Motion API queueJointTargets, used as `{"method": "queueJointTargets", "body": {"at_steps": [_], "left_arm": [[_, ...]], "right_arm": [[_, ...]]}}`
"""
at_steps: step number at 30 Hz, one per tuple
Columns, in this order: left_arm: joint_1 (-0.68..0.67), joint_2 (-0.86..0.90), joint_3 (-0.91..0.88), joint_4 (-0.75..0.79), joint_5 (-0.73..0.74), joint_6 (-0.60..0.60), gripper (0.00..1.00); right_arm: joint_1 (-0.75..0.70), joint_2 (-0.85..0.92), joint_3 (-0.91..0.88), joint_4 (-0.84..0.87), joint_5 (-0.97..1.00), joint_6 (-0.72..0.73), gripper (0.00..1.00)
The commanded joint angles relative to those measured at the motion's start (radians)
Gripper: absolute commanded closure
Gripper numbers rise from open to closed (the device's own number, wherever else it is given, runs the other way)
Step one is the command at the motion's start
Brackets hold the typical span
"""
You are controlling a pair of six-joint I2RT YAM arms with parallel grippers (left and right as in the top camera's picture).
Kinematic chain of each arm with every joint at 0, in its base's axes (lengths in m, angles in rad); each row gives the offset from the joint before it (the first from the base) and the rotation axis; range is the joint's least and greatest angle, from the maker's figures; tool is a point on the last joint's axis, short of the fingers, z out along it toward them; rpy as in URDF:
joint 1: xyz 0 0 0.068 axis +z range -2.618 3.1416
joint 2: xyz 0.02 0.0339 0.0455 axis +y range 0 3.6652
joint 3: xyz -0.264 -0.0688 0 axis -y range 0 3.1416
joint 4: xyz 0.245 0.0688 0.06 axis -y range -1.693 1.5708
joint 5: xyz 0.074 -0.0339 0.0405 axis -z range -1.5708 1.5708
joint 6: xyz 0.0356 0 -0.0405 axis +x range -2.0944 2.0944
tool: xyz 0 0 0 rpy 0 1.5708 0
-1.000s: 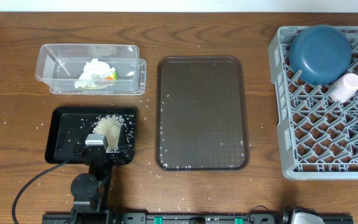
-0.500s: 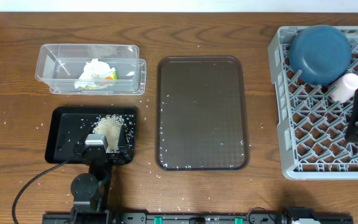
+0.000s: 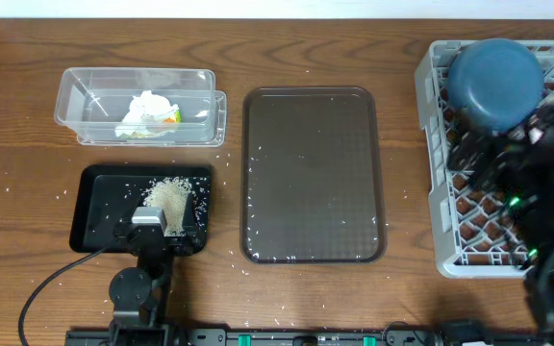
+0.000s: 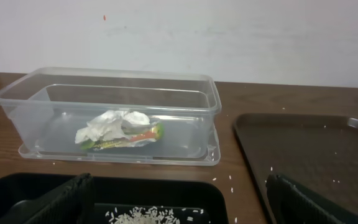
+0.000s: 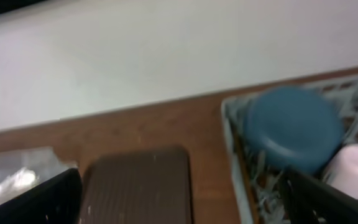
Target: Sort waste into correct bins and load items into the dishwasher rack
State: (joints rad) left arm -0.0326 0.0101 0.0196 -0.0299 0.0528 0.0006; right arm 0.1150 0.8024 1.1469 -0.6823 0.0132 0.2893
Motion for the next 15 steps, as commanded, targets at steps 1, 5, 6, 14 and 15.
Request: {"method": "queueJointTargets", "body": {"at_steps": [1, 5, 6, 14, 15], "left_arm": [[0.006, -0.006, -0.016, -0.039, -0.011, 0.006, 0.09], [0.006, -0.006, -0.016, -0.039, -0.011, 0.006, 0.09], [0.006, -0.006, -0.016, -0.039, -0.011, 0.006, 0.1], [0.006, -0.006, -0.016, -0.039, -0.011, 0.006, 0.09], [0.006, -0.006, -0.016, -0.039, -0.011, 0.006, 0.09]], "right_arm": [[0.025, -0.109, -0.155, 0.024, -0.026, 0.014, 0.01], [0.026, -0.257, -0.378, 0.119, -0.026, 0.032, 0.01], [0.026, -0.285, -0.416, 0.145, -0.026, 0.032, 0.01], [0.031, -0.579, -0.809, 0.445, -0.035, 0.033, 0.01], [0.03, -0.608, -0.853, 0.48, -0.041, 0.032, 0.01]]}}
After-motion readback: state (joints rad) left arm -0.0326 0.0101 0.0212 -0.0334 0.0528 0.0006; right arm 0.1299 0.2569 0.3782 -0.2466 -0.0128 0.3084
